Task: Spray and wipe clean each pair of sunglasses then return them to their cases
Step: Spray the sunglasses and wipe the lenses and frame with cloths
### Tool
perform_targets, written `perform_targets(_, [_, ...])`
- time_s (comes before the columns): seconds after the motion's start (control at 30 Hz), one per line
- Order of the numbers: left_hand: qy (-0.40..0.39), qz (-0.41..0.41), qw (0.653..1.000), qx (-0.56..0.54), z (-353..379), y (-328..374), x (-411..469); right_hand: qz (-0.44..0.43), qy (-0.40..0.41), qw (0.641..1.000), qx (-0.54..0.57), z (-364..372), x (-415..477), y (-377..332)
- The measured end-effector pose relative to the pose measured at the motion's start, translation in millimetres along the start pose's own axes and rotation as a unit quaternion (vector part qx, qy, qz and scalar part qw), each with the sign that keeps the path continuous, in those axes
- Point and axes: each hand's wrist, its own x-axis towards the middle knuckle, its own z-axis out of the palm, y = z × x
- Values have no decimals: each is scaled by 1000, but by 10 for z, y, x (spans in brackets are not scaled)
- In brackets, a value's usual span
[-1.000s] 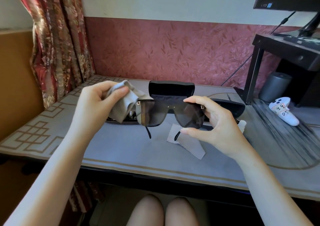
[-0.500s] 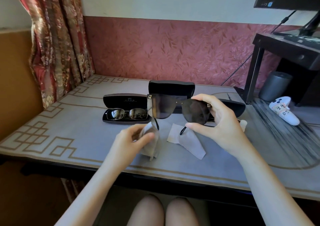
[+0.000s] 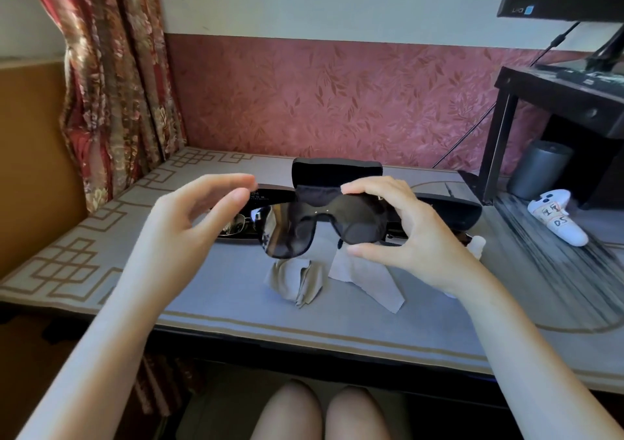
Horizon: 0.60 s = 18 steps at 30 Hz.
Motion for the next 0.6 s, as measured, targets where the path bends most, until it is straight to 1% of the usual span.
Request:
perform_targets(0.1, [-94,-20,995,-12,44,162,73,-23,-36,999,-27,-15,126,-138])
perform_targets(0.17, [-120,-29,992,-4,96,191,86,-31,-51,998,-37,-18,205,-205])
perform_targets(0.3, [-108,-34,993,13,119,193,104,-36,-70,996,-45,-11,297,-240])
perform_targets(0.43, [-144,-64,987,-15,118,179,107,-39,-100,993,-48,12,364,-253])
perform_targets(0.53, [-117,-78,989,-42,128,142,91,-28,-95,995,-33,37,395,-236])
perform_targets(0.6, [-81,-83,991,-72,150,104,53,-35,-65,997,-13,40,378,-195])
